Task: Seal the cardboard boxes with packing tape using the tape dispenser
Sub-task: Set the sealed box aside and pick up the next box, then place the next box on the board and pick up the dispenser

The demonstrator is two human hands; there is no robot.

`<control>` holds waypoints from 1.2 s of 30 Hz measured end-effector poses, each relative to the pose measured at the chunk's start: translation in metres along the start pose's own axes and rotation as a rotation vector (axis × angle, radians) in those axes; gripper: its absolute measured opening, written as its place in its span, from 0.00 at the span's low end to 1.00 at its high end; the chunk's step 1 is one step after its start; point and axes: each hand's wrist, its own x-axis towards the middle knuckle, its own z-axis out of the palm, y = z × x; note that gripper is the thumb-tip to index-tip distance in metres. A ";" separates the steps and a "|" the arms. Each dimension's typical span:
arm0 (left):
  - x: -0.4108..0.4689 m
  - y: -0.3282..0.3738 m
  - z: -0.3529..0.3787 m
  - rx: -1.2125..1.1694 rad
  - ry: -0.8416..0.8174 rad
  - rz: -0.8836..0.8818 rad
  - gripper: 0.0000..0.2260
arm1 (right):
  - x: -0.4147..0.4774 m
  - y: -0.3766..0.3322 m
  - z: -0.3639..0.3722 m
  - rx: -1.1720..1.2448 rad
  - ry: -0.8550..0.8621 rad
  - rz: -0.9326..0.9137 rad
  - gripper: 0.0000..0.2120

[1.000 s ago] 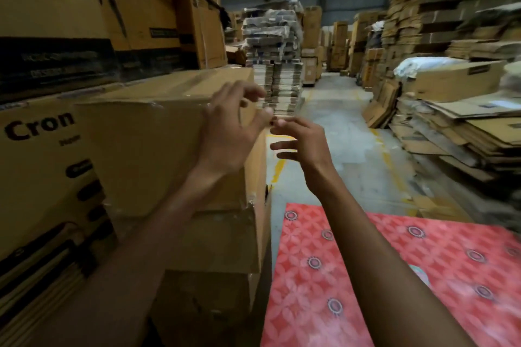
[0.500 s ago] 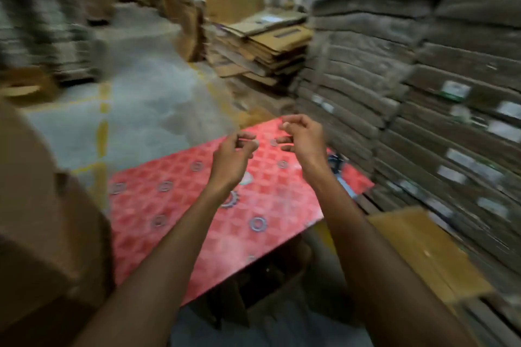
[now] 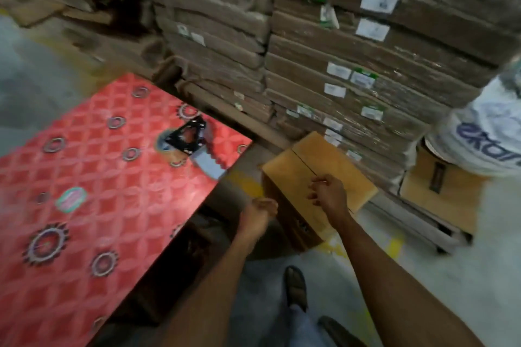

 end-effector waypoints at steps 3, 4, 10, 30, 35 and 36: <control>0.055 -0.028 0.063 0.019 -0.052 -0.175 0.07 | 0.082 0.028 -0.028 -0.077 0.002 0.087 0.07; 0.074 -0.038 0.082 0.025 -0.059 -0.222 0.08 | 0.111 0.037 -0.037 -0.121 -0.003 0.108 0.08; 0.175 -0.120 0.184 -0.013 -0.123 -0.499 0.12 | 0.272 0.121 -0.086 -0.329 -0.003 0.225 0.26; 0.210 -0.053 0.189 -0.535 0.228 -0.373 0.30 | 0.342 0.120 -0.117 -0.129 -0.009 0.228 0.35; 0.178 0.036 0.123 -0.403 0.211 -0.236 0.22 | 0.287 0.043 -0.123 0.047 0.023 0.151 0.38; 0.166 0.052 0.113 -0.412 0.210 -0.192 0.22 | 0.274 0.028 -0.125 0.075 0.035 0.128 0.38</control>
